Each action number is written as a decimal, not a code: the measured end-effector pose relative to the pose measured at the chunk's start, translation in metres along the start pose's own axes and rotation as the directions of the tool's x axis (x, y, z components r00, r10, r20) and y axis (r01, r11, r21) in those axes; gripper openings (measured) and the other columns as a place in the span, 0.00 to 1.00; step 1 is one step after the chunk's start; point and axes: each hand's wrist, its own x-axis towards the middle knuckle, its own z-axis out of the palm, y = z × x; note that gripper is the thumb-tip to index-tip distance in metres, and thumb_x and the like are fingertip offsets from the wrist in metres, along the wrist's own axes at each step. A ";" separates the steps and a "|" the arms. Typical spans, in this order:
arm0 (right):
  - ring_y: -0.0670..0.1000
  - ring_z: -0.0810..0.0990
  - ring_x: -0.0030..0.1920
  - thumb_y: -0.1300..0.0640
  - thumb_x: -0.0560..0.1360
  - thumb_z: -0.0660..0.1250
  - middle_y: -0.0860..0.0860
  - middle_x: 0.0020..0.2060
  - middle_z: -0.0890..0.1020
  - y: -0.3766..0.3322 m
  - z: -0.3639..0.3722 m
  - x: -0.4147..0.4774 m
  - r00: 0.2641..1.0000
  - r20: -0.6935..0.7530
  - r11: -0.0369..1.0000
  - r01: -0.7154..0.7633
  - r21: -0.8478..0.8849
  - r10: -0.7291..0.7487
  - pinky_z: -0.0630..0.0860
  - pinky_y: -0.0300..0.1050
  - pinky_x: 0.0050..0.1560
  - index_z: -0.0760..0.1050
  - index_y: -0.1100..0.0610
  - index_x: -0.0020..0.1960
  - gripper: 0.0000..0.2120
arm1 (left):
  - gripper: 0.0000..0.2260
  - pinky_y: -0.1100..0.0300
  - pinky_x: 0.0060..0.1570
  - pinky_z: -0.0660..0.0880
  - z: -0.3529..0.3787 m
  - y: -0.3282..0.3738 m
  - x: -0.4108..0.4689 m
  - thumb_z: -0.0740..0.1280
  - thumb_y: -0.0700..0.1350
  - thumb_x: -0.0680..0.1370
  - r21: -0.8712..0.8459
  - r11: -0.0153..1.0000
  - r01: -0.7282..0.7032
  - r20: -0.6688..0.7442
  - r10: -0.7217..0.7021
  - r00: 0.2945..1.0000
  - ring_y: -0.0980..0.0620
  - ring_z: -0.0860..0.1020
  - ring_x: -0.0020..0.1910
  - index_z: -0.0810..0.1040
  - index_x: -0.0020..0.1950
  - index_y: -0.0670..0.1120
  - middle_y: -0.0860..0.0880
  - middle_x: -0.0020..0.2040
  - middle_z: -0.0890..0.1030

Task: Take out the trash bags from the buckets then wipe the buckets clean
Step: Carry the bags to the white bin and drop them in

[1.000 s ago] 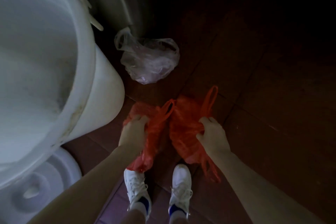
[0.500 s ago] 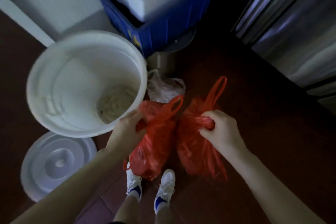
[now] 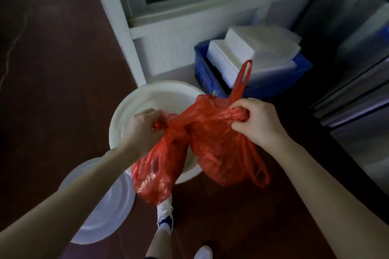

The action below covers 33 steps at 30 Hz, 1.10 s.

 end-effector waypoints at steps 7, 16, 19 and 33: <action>0.56 0.81 0.45 0.65 0.62 0.74 0.54 0.42 0.83 -0.012 0.108 0.121 0.987 0.163 0.999 0.010 -0.038 -0.003 0.73 0.41 0.49 0.82 0.58 0.47 0.14 | 0.06 0.63 0.38 0.62 0.003 -0.097 0.078 0.72 0.33 0.66 0.004 0.995 0.099 0.012 -0.099 0.995 0.50 0.73 0.39 0.81 0.39 0.42 0.52 0.38 0.75; 0.54 0.80 0.48 0.59 0.67 0.73 0.51 0.47 0.80 0.044 0.267 0.188 0.920 0.353 0.980 -0.120 -0.159 0.170 0.78 0.52 0.50 0.79 0.53 0.52 0.14 | 0.11 0.51 0.41 0.76 0.080 -0.230 0.129 0.67 0.34 0.69 0.088 0.950 0.299 0.167 -0.310 0.936 0.46 0.79 0.44 0.82 0.47 0.47 0.51 0.45 0.80; 0.55 0.80 0.50 0.57 0.69 0.73 0.52 0.49 0.79 0.059 0.306 0.191 0.881 0.391 0.956 -0.186 -0.228 0.265 0.79 0.51 0.50 0.79 0.53 0.57 0.17 | 0.11 0.60 0.37 0.69 0.103 -0.255 0.136 0.67 0.35 0.70 0.121 0.938 0.323 0.198 -0.342 0.918 0.48 0.78 0.44 0.82 0.48 0.48 0.51 0.46 0.79; 0.56 0.75 0.61 0.58 0.75 0.66 0.54 0.64 0.71 0.056 0.354 0.156 0.712 0.604 0.933 -0.285 -0.219 0.359 0.69 0.44 0.62 0.72 0.55 0.67 0.20 | 0.24 0.52 0.54 0.75 0.124 -0.298 0.099 0.67 0.47 0.77 0.201 0.863 0.463 0.446 -0.501 0.741 0.44 0.76 0.57 0.69 0.72 0.53 0.47 0.61 0.73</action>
